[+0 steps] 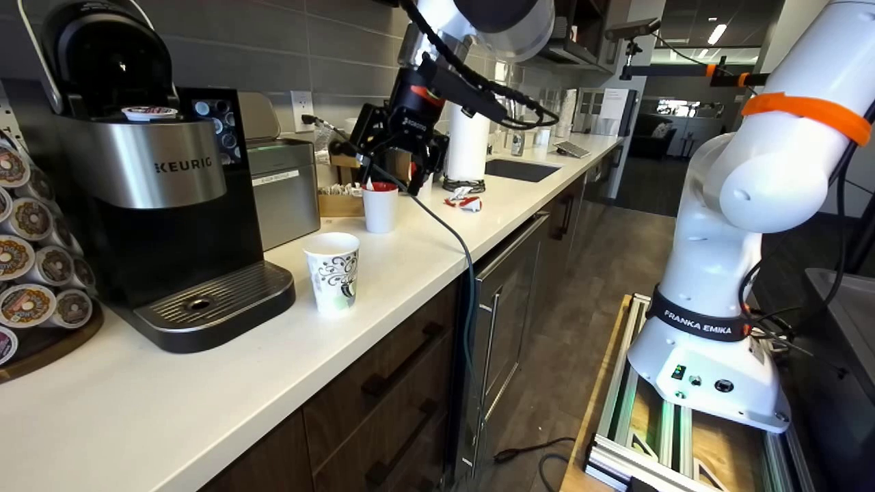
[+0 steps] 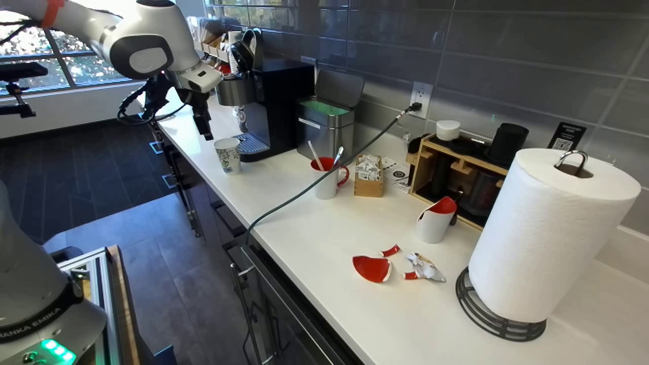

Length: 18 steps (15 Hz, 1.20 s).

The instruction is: Put the paper cup inside the white mug

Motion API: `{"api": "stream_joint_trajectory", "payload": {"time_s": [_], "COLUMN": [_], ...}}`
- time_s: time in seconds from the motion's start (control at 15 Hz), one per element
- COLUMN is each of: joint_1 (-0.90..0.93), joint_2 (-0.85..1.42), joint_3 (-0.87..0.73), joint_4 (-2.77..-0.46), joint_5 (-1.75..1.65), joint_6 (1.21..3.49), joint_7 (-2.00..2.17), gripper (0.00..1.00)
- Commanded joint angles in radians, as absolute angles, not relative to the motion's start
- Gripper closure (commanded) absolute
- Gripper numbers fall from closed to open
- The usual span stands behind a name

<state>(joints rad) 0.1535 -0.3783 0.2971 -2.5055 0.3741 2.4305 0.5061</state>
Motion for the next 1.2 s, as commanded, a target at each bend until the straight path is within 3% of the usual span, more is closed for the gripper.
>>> {"api": "stream_joint_trajectory", "payload": {"time_s": [0.0, 0.6, 1.13], "joint_1": [0.146, 0.166, 0.107], "joint_2": [-0.342, -0.342, -0.290], "joint_3": [0.349, 0.324, 0.406], "joint_4": [-2.527, -2.518, -2.490], "joint_5": [0.306, 0.311, 0.079], "joint_6": [2.542, 2.523, 2.571], "joint_7": [0.618, 0.597, 0.796], "gripper": [0.00, 0.00, 0.00]}}
